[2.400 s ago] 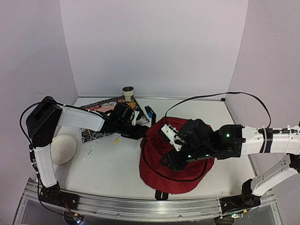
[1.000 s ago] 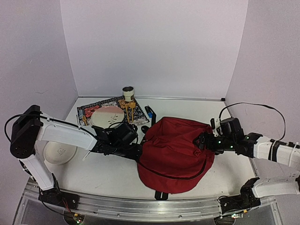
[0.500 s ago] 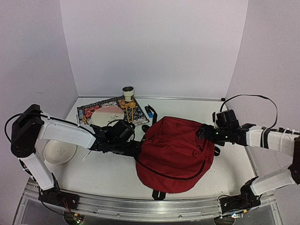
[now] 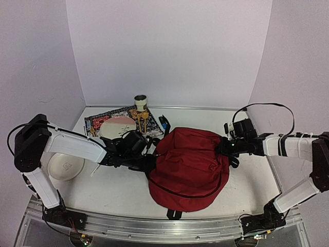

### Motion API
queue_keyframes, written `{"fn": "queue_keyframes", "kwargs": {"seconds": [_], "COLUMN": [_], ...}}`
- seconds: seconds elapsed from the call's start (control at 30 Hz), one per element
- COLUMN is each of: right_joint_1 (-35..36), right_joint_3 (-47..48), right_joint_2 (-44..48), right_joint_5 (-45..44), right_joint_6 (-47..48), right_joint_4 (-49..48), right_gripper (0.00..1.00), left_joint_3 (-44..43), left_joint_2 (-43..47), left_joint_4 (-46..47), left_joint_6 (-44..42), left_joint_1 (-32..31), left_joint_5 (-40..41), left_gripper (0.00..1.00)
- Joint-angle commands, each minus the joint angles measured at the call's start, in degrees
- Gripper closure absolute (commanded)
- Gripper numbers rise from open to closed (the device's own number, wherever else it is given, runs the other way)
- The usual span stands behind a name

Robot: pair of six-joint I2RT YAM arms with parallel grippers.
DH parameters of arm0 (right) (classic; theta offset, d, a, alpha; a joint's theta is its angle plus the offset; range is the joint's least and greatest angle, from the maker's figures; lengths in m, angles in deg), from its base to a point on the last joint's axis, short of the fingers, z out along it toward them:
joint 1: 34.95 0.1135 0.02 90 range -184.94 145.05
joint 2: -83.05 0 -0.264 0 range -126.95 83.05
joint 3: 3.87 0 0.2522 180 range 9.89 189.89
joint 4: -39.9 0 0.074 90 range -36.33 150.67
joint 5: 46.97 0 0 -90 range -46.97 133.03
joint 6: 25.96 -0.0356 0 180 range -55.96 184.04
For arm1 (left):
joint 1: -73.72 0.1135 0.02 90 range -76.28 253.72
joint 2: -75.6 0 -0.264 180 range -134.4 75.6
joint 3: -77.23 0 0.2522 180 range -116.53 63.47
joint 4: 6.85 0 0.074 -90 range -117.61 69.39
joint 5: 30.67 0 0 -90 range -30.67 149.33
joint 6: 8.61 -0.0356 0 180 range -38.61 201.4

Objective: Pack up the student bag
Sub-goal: Pick up the student bag from the center of the board, then put down the student bag at the center of the board.

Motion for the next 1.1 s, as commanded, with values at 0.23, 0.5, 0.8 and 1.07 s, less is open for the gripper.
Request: {"fn": "queue_keyframes", "kwargs": {"seconds": [0.23,0.5,0.8,1.07], "right_joint_1": [0.4,-3.4,-8.0,-10.5], "right_joint_3": [15.8,21.8,23.2,17.5], "right_joint_2": [15.9,19.2,19.8,12.1], "right_joint_5": [-15.6,-26.5,-34.7,-29.9], "right_joint_6": [8.6,13.0,16.6,17.1], "right_joint_4": [14.9,22.8,26.2,25.0], "right_gripper": [1.0,1.0,1.0,1.0], "left_joint_3": [-19.1,-28.5,-35.4,-38.6], "left_joint_2": [4.7,-2.0,-10.6,-18.2], "left_joint_4": [2.4,4.2,7.8,7.8], "left_joint_6": [-6.5,-6.6,-7.3,-6.5], "left_joint_1": [-1.8,-5.6,-7.5,-7.5], "left_joint_5": [-9.2,-14.8,-17.1,-15.9], "left_gripper": [1.0,1.0,1.0,1.0]}}
